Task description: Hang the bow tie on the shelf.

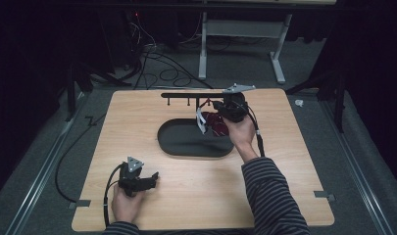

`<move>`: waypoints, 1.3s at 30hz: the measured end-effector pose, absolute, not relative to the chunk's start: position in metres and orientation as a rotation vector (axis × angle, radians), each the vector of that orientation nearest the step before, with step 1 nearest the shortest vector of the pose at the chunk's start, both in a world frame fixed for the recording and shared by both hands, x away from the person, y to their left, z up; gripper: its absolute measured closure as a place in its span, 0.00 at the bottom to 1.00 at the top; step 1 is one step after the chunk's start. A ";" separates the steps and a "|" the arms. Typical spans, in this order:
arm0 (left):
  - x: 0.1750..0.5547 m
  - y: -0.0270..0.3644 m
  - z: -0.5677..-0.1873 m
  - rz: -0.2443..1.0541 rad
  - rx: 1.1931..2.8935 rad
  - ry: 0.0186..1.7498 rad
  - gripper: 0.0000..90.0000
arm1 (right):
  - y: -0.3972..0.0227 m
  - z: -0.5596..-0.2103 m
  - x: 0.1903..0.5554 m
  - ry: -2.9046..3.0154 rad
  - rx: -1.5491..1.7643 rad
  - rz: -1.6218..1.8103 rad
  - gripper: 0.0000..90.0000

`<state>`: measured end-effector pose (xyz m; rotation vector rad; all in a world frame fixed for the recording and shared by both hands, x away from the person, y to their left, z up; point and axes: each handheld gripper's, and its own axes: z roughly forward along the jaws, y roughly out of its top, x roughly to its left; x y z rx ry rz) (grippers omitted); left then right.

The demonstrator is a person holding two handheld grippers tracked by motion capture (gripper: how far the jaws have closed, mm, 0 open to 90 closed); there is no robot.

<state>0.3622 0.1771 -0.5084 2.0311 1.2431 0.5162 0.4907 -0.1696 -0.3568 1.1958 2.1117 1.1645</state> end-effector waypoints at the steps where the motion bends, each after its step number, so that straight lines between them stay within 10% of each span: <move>1: 0.362 0.177 -0.508 0.516 2.032 1.243 0.18 | -0.169 -0.357 0.491 2.115 1.199 1.160 0.99; 39: 0.362 0.177 -0.508 0.516 2.031 1.243 0.19 | -0.185 -0.347 0.476 2.111 1.170 1.181 0.93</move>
